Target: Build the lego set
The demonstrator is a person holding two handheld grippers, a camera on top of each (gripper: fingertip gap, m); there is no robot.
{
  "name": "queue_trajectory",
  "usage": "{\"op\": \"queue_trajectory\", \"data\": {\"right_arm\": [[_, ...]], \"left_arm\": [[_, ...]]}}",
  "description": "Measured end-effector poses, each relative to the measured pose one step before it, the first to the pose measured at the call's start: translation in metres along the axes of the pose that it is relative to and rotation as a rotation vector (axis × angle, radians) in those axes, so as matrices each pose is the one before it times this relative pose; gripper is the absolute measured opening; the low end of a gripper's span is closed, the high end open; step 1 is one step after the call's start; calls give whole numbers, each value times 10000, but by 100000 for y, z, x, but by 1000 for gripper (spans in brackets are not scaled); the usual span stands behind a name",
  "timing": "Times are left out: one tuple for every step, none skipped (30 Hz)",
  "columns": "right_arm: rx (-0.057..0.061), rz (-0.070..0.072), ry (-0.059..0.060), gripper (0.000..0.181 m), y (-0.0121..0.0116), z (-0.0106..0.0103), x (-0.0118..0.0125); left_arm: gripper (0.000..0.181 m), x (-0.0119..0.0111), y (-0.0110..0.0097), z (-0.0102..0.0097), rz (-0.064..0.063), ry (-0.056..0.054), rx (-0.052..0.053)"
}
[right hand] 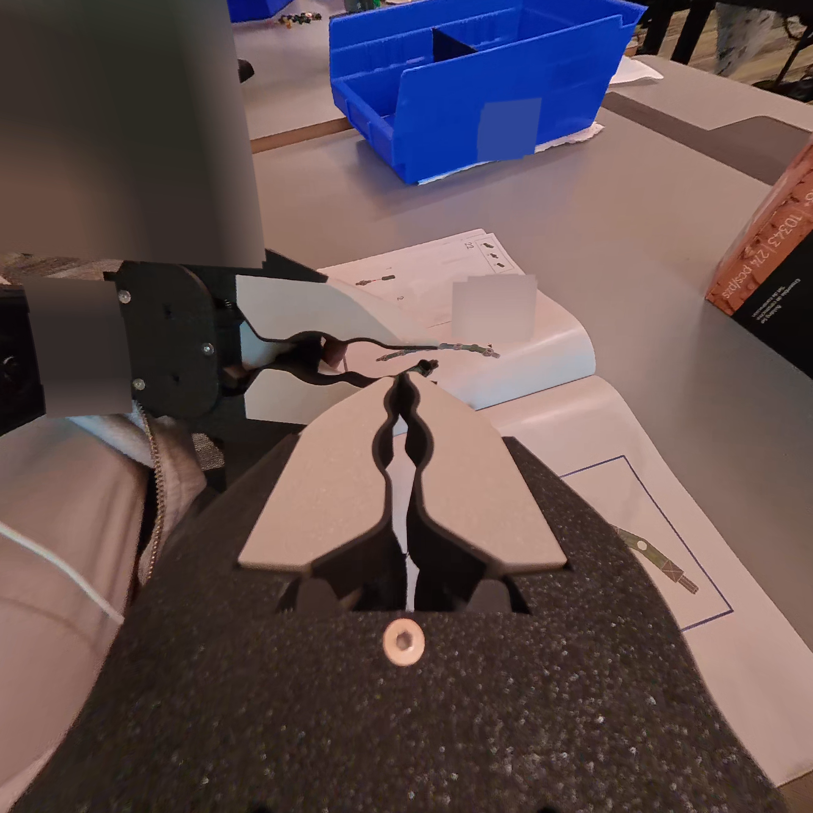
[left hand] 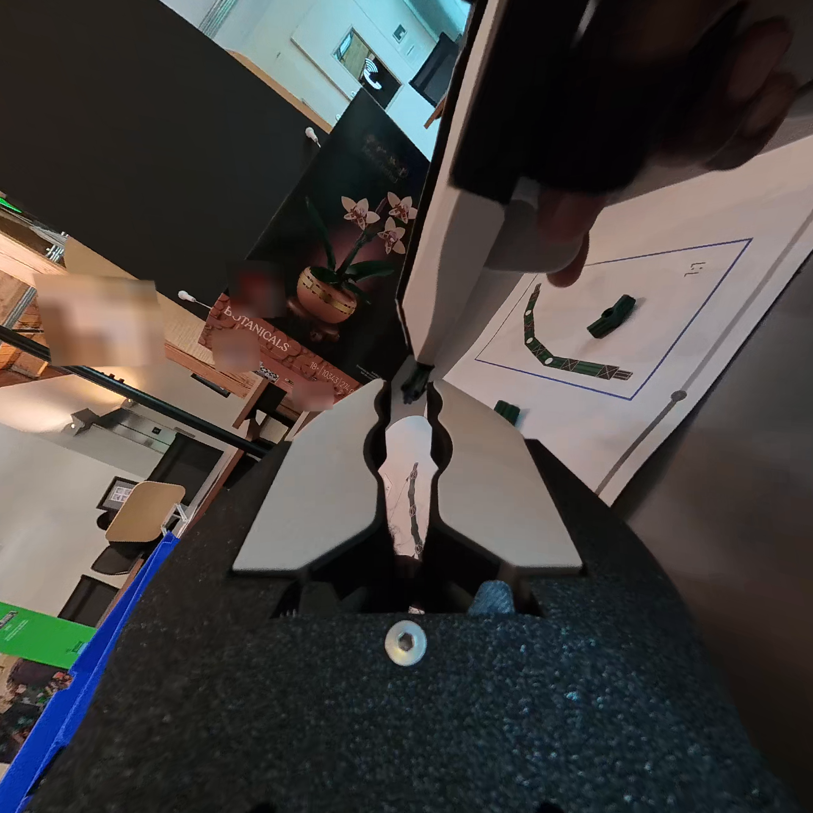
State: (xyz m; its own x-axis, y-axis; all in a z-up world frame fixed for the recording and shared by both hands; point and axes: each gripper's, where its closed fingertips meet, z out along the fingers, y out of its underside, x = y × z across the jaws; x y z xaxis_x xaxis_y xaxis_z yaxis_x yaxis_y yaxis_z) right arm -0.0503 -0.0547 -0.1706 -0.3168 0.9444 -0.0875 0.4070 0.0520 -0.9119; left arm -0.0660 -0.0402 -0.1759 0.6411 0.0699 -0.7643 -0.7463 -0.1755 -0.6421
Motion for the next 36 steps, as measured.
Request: {"op": "queue_trajectory", "data": {"right_arm": [[-43,-26,-91,0,41,-46,13],[-74,27,-162,0,47,-54,-78],[-64,90,-277,0,14,-50,-217],[-37,118,-279,0,-13,-40,-219],[-38,90,-272,0,3,-52,-216],[-84,105,-281,0,74,-34,-213],[-98,102,-273,0,103,-25,-211],[-61,76,-216,0,58,-25,-140],[-55,56,-159,0,57,-24,-87],[-47,48,-38,0,47,-38,64],[-59,11,93,0,90,-39,231],[5,10,150,0,49,-32,305],[54,5,94,0,3,-15,202],[118,54,67,0,-76,23,130],[185,76,105,0,-184,32,88],[200,44,199,10,-205,62,146],[90,-2,291,24,-72,106,204],[-57,-146,226,24,95,134,51],[-30,-231,201,25,54,198,-99],[19,-253,185,26,-19,252,-205],[17,-243,217,26,-31,258,-166],[-20,-232,250,26,-16,264,-64],[-31,-218,241,25,-13,221,27],[-32,-162,215,24,13,174,92],[-50,-91,147,23,55,151,102],[-60,-45,67,15,95,83,78],[22,-42,1,7,-6,-32,37],[56,-20,-92,7,-47,-60,-83],[38,73,-82,7,-50,-65,-26],[25,97,-81,7,-27,-68,-22],[11,82,-72,6,6,-65,-18],[-20,54,-61,6,55,-59,-19],[-42,24,-61,6,85,-54,-23],[-42,25,-76,6,65,-85,-19],[-27,87,-116,6,28,-119,-22],[-2,115,-159,6,-28,-136,-44]], "left_arm": [[15,52,61,31,20,34,-9],[16,65,62,30,43,30,-19],[18,68,69,37,89,14,-31],[20,117,5,32,148,37,12],[22,104,-101,22,174,7,66],[23,62,-123,-5,175,-33,84],[23,91,-154,-18,162,-4,86],[21,80,-140,-29,75,17,87],[13,100,-131,-26,-34,60,83],[10,163,-44,-22,-80,137,48],[9,177,55,4,-116,177,-5],[9,137,107,22,-193,173,-37],[9,118,85,30,-260,167,-32],[9,66,77,23,-287,142,-34],[9,-7,82,26,-275,88,-53],[9,-94,96,18,-244,33,-52],[9,-125,103,6,-219,7,-57],[9,-128,141,29,-199,-5,-85],[9,-112,147,30,-159,-9,-88],[9,-79,126,40,-103,-11,-65],[9,-47,102,17,-46,-15,-44],[9,-14,60,9,7,-11,-34],[9,6,15,-2,38,-13,-16],[9,8,-47,-28,43,-27,11],[9,0,-90,-44,44,-23,26],[9,10,-78,-37,36,-13,20],[9,-29,-33,-33,18,-30,4],[9,-47,-36,-18,-11,-21,21],[9,-7,-83,-33,-57,12,57],[9,4,-82,-18,-69,24,51],[9,19,-78,-19,-41,18,49],[9,54,-63,-2,-19,19,42],[9,89,-41,10,-9,36,29],[9,100,-54,9,10,43,41],[9,81,-86,3,41,25,83],[10,37,-144,4,26,-8,117]]}}
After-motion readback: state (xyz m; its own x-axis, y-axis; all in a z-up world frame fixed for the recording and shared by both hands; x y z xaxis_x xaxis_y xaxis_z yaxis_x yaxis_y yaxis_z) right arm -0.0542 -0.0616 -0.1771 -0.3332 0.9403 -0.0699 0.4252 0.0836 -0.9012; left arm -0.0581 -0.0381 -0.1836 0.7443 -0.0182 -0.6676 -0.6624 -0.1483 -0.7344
